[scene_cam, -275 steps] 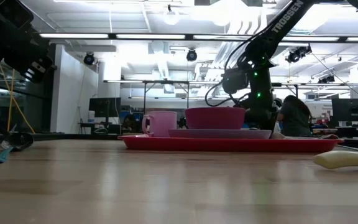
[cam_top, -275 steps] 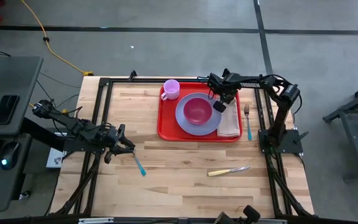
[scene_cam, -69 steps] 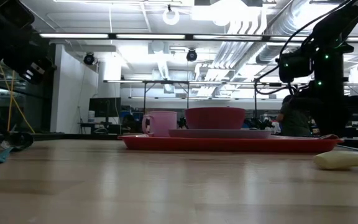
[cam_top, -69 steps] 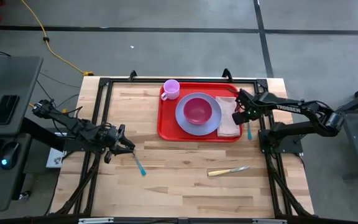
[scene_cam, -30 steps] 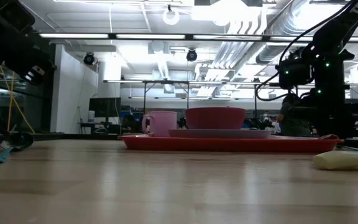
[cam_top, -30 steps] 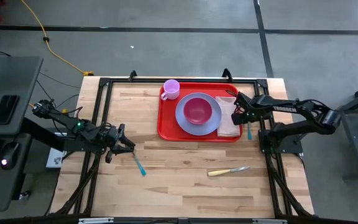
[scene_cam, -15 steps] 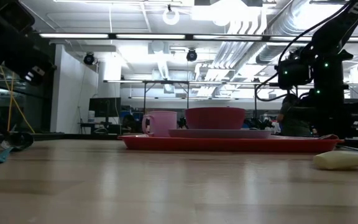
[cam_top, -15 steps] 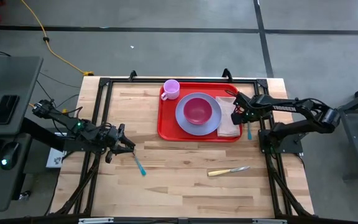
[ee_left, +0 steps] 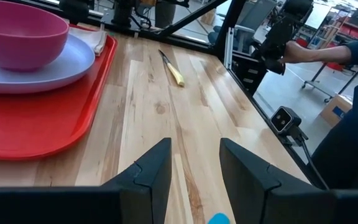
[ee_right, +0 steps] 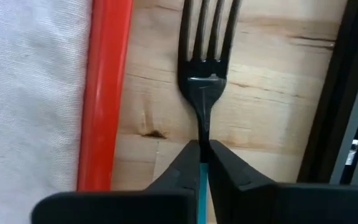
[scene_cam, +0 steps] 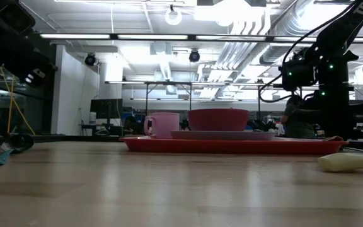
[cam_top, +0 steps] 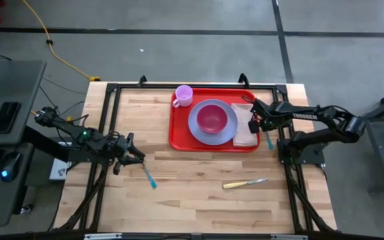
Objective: Set up tray
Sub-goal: Put the blue fork on the white napkin on the red serving tray
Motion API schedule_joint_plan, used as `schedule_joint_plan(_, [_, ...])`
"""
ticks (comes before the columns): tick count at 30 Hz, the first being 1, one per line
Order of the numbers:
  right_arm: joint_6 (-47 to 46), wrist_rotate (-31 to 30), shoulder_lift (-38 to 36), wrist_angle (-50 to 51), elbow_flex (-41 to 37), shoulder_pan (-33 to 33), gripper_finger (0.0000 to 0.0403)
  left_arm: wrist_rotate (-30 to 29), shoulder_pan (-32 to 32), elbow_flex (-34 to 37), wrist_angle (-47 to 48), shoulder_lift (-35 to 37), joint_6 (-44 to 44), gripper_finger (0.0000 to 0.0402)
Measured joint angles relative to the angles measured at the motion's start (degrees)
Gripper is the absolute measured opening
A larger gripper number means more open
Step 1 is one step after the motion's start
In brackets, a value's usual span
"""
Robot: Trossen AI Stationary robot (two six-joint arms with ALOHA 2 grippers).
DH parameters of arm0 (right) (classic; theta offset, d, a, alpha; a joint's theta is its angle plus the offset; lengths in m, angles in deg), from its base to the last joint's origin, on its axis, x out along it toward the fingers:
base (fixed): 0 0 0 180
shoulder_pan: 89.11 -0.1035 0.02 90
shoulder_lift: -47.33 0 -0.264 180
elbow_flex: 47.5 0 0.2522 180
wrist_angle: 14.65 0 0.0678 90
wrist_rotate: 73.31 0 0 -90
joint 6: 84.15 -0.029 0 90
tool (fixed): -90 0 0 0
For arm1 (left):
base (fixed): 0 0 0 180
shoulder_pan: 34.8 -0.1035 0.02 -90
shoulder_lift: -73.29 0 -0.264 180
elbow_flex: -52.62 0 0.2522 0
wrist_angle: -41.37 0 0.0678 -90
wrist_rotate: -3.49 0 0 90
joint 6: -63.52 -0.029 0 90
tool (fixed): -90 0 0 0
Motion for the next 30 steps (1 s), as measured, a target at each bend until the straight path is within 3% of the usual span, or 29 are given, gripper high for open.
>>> schedule_joint_plan(10, [0.3, 0.2, 0.0, 1.1, 0.8, 0.0, 0.0003, 0.0, 0.0, 0.0, 0.1, 0.0, 0.0, 0.0166])
schedule_joint_plan(30, [1.9, -3.2, 0.1, 13.1, 15.9, 0.1, 0.0004, 0.2, 0.0, 0.0, 0.4, 0.0, -0.1, 0.0166])
